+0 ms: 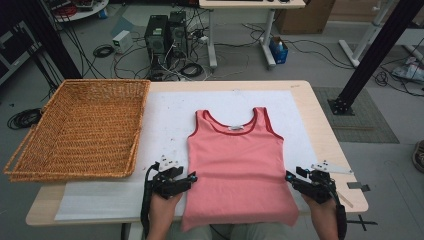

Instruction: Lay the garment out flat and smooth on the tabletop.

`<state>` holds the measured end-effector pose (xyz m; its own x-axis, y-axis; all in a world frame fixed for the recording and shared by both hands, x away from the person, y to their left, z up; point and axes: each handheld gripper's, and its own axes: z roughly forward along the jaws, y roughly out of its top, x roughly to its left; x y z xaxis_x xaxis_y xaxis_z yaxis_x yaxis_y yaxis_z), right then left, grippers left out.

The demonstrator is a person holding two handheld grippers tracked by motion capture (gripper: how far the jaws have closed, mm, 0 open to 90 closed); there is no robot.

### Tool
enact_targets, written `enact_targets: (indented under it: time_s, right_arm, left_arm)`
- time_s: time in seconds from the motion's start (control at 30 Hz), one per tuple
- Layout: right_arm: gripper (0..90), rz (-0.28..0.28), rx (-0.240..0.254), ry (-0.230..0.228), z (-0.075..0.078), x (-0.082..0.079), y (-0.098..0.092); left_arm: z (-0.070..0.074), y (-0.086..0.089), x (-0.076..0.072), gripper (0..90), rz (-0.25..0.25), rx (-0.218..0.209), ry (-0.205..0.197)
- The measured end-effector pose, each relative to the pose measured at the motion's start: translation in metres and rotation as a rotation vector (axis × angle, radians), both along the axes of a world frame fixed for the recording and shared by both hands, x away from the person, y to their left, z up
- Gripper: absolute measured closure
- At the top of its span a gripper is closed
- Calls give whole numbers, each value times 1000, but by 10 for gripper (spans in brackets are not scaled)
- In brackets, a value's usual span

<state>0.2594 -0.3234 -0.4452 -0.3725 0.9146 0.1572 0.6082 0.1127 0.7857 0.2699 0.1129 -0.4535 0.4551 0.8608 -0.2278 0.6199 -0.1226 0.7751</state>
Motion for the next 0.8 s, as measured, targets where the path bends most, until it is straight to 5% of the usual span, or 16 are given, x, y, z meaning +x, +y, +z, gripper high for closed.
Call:
enact_targets:
  time_s: [0.2, 0.33, 0.43, 0.53, 0.57, 0.8]
  right_arm:
    - [549, 15, -69, -12, -13, -19, 14]
    - [608, -22, -50, -9, -10, -31, 17]
    - [728, 6, -108, -33, -14, -38, 22]
    - [879, 41, -108, -32, -13, -38, 23]
    - [883, 42, -109, -34, -13, -38, 24]
    - [885, 30, -30, -30, -9, -59, 11]
  left_arm:
    - [-2, -2, -16, 491, -7, -38, -1]
    - [-4, -5, -27, 497, -7, -46, -14]
    - [-6, -12, -33, 528, 10, 24, -67]
    - [-7, -15, -37, 740, 35, 79, -99]
    - [-9, -13, -38, 848, 9, 53, -98]
    - [-9, -6, -52, 875, -14, 22, -101]
